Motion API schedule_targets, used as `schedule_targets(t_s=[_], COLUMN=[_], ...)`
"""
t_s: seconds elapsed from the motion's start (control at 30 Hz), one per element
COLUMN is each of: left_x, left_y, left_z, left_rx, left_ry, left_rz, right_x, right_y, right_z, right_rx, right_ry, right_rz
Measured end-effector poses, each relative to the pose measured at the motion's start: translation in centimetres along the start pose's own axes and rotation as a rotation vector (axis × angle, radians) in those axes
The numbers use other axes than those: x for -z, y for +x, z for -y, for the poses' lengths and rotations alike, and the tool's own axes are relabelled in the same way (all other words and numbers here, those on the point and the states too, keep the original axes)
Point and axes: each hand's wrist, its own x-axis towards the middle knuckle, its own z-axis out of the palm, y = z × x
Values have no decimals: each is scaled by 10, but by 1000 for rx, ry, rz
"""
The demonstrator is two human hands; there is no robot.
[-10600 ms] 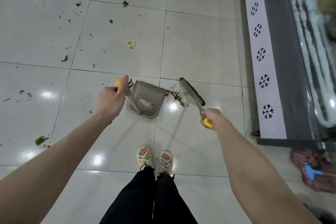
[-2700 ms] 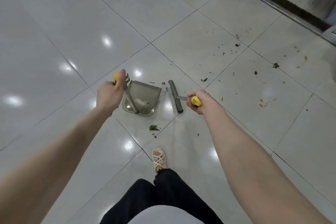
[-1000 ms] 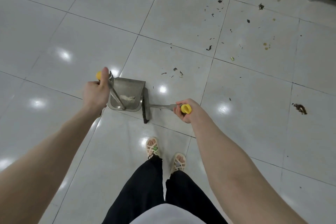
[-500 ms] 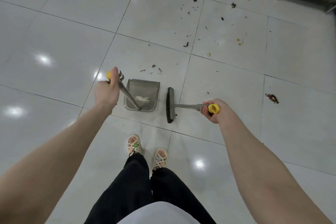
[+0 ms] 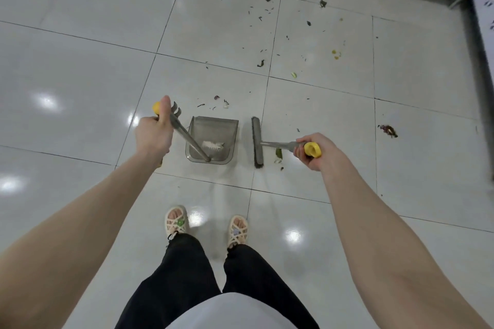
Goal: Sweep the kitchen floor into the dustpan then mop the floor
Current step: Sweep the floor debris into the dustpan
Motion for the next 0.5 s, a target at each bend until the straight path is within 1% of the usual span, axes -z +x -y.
schedule_targets(t_s=[0.17, 0.5], left_x=[47, 180], left_y=[24, 110], left_z=[10, 21], left_rx=[-8, -32], left_ry=[10, 53], left_rz=[-26, -19], right_x=[-56, -230], right_y=[1, 10], right_z=[-22, -79], right_rx=[-31, -100], right_ry=[-5, 48], right_rz=[46, 116])
